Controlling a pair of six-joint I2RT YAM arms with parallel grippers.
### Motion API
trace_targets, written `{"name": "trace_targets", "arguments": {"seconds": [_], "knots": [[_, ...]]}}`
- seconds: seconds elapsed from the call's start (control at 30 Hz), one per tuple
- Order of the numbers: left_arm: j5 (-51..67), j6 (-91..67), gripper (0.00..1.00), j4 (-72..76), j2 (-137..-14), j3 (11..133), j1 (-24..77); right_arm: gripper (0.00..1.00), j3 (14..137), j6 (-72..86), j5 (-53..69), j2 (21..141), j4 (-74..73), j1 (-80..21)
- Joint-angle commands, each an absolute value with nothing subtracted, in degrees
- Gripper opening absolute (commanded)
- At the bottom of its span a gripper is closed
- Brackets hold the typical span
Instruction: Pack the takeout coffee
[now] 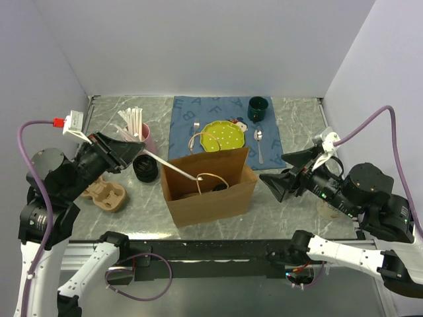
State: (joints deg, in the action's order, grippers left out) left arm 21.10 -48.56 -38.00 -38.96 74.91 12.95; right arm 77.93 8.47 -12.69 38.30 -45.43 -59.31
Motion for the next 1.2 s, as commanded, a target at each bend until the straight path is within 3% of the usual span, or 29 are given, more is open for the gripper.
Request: {"name": "trace_targets", "arguments": {"seconds": [0.0, 0.03, 0.07, 0.17, 0.23, 0.3, 0.67, 0.8, 1.17], "knots": [[19.51, -42.29, 0.42, -40.77, -39.64, 74.62, 13.01, 1.00, 81.82, 15.54, -15.55, 40.95, -50.78, -59.15], [19.95, -41.32, 0.48, -40.96, -39.64, 74.62, 13.01, 1.00, 83.22, 16.60, -15.90, 41.39, -51.93, -59.15], [22.04, -39.66, 0.62, -40.87, -39.55, 74.53, 13.01, 1.00, 83.84, 17.48, -15.91, 41.74, -53.07, -59.06], [22.85, -37.98, 0.79, -41.57, -39.55, 75.40, 13.01, 1.00, 86.12, 20.47, -16.08, 42.89, -58.34, -59.15], [22.59, -37.01, 0.84, -43.32, -39.73, 77.86, 13.01, 1.00, 87.89, 22.85, -15.65, 44.03, -62.38, -59.24], [21.89, -35.16, 0.99, -44.73, -39.55, 79.71, 13.01, 1.00, 90.33, 25.99, -15.73, 45.43, -65.46, -59.06], [20.92, -32.61, 0.97, -47.02, -30.59, 75.50, 13.01, 1.00, 97.99, 49.91, -17.32, 51.85, -80.58, -59.06], [21.62, -33.13, 0.97, -46.67, -28.74, 74.10, 13.01, 1.00, 98.18, 51.94, -16.44, 53.61, -83.58, -59.15], [21.88, -33.84, 0.97, -45.88, -28.65, 73.48, 13.01, 1.00, 94.31, 49.14, -17.40, 47.20, -74.97, -59.15]]}}
